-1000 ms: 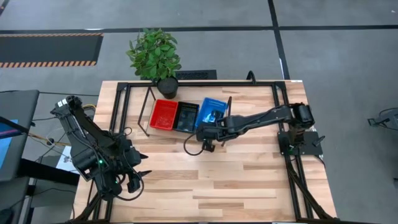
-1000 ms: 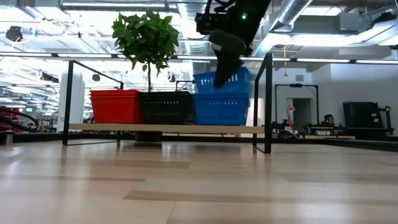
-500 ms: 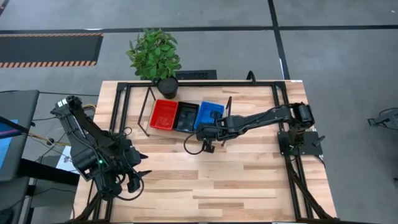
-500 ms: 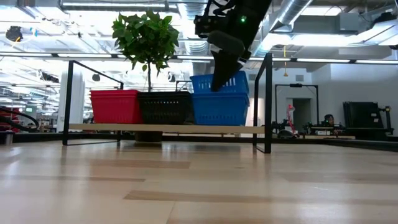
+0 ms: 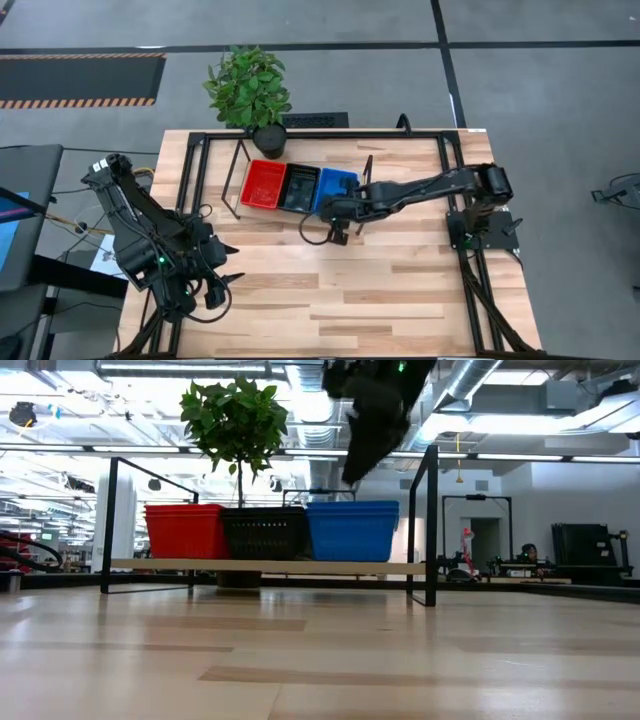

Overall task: Stack baskets on shelf by color
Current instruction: Stack the blue basket on top of the stacked blue basket on the shelf, then return to Home Position

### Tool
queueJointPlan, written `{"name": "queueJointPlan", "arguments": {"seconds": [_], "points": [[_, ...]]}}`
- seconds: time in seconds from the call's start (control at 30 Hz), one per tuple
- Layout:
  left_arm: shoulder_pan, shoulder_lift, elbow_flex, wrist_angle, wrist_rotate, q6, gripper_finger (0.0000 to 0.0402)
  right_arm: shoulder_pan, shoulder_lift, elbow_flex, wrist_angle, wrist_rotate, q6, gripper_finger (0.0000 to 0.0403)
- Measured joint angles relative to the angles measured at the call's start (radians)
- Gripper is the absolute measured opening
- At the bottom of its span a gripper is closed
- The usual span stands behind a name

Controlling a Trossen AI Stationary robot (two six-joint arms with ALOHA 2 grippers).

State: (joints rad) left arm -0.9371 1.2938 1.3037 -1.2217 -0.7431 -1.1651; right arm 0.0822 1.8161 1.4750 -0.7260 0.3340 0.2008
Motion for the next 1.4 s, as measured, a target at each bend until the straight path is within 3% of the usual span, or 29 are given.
{"name": "queueJointPlan", "arguments": {"seconds": [0.27,0.5,0.57,0.7,0.83,0.97,1.2,1.4], "points": [[0.002,0.000,0.000,0.000,-0.017,0.034,0.0265,0.010,-0.185,0.000,-0.004,0.002,-0.006,0.0162],[0.002,0.000,0.000,0.008,0.149,0.034,0.0265,0.095,-0.412,0.000,-0.033,0.003,0.057,0.0164],[0.002,0.000,0.000,0.008,0.087,0.078,0.0265,0.126,-0.466,0.000,-0.068,0.002,0.106,0.0162],[-0.004,-0.027,0.000,-0.005,-0.193,0.169,0.0265,0.194,-0.541,-0.016,-0.078,0.006,0.084,0.0160],[-0.016,-0.141,-0.002,-0.049,-0.303,0.181,0.0265,0.237,-0.657,-0.128,0.019,0.005,0.060,0.0163],[-0.060,-0.313,-0.083,-0.005,-0.320,0.189,0.0265,0.254,-0.813,-0.318,0.159,0.009,0.075,0.0164],[-0.096,-0.647,-0.406,0.257,-0.299,0.222,0.0265,0.258,-1.101,-0.721,0.531,0.010,0.096,0.0159],[-0.104,-0.921,-0.675,0.534,-0.246,0.351,0.0265,0.258,-1.271,-0.941,0.705,0.009,0.145,0.0163]]}}
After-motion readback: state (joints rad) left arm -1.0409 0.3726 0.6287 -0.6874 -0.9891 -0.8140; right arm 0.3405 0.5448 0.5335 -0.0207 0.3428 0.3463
